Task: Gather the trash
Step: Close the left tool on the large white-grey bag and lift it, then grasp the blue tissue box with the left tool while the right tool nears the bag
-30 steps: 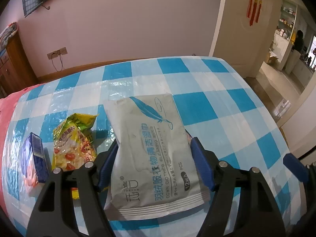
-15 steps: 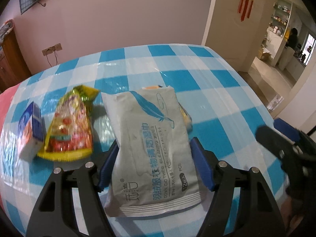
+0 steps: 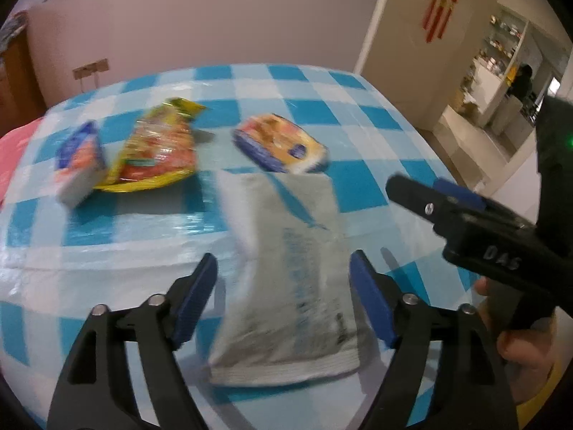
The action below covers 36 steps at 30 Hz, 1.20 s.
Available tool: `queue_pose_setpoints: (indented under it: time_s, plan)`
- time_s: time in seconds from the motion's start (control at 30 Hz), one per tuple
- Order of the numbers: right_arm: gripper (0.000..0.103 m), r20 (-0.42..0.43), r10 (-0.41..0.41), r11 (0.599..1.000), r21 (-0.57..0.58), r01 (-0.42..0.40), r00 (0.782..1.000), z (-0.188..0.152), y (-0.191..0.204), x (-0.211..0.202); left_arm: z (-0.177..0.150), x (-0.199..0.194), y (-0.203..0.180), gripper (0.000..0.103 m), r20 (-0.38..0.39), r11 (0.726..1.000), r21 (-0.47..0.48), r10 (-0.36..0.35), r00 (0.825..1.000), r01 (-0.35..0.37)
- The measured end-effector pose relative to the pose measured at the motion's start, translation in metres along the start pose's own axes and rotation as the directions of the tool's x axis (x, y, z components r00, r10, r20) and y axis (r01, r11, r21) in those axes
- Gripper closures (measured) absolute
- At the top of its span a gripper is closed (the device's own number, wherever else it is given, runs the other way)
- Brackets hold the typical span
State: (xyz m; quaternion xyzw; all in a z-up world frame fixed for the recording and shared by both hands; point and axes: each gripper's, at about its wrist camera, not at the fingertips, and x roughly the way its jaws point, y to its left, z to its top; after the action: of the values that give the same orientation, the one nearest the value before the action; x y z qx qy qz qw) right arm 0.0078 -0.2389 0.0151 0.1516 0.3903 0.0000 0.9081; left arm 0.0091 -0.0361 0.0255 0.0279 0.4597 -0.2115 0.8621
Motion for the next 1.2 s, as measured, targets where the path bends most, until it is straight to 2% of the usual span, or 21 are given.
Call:
queue_pose_setpoints:
  time_s: [0.03, 0.2, 0.3, 0.47, 0.7, 0.73, 0.77, 0.87, 0.97, 1.2]
  plan:
    - [0.010, -0.006, 0.004, 1.000, -0.004, -0.004, 1.000, -0.001, 0.002, 0.001, 0.000, -0.009, 0.008, 0.017, 0.021, 1.000, -0.021, 0.016, 1.000, -0.016]
    - [0.010, -0.048, 0.053, 0.999, 0.002, -0.053, 0.997, -0.006, 0.015, 0.008, 0.005, -0.040, 0.048, 0.016, 0.086, 0.989, -0.129, 0.081, 0.993, -0.069]
    - [0.010, -0.073, 0.101, 0.995, -0.003, -0.102, 0.992, -0.008, 0.030, 0.011, 0.019, -0.047, 0.073, 0.016, 0.119, 0.971, -0.202, 0.155, 0.981, -0.129]
    - [0.010, -0.104, 0.156, 0.986, -0.042, -0.161, 0.982, -0.016, 0.060, 0.013, 0.044, -0.031, 0.107, 0.016, 0.106, 0.931, -0.286, 0.264, 0.959, -0.225]
    - [0.010, -0.123, 0.158, 0.984, -0.060, -0.166, 0.980, -0.020, 0.076, 0.020, 0.067, 0.007, 0.131, 0.016, 0.053, 0.908, -0.325, 0.297, 0.953, -0.265]
    - [0.010, -0.124, 0.158, 0.984, -0.061, -0.166, 0.980, -0.020, 0.078, 0.021, 0.068, 0.010, 0.133, 0.019, 0.051, 0.908, -0.327, 0.295, 0.954, -0.263]
    - [0.010, -0.126, 0.162, 0.983, -0.061, -0.171, 0.979, -0.020, 0.080, 0.021, 0.069, 0.014, 0.135, 0.028, 0.044, 0.905, -0.328, 0.302, 0.952, -0.272]
    - [0.010, -0.125, 0.177, 0.980, -0.072, -0.187, 0.976, -0.019, 0.085, 0.021, 0.068, 0.026, 0.143, 0.043, 0.017, 0.900, -0.341, 0.296, 0.955, -0.272]
    - [0.010, -0.129, 0.180, 0.978, -0.087, -0.192, 0.975, -0.019, 0.092, 0.021, 0.066, 0.028, 0.145, 0.049, 0.027, 0.901, -0.335, 0.301, 0.953, -0.275]
    - [0.008, -0.137, 0.147, 0.978, -0.131, -0.165, 0.980, -0.023, 0.109, 0.028, 0.061, 0.026, 0.142, 0.050, 0.045, 0.912, -0.306, 0.300, 0.953, -0.273]
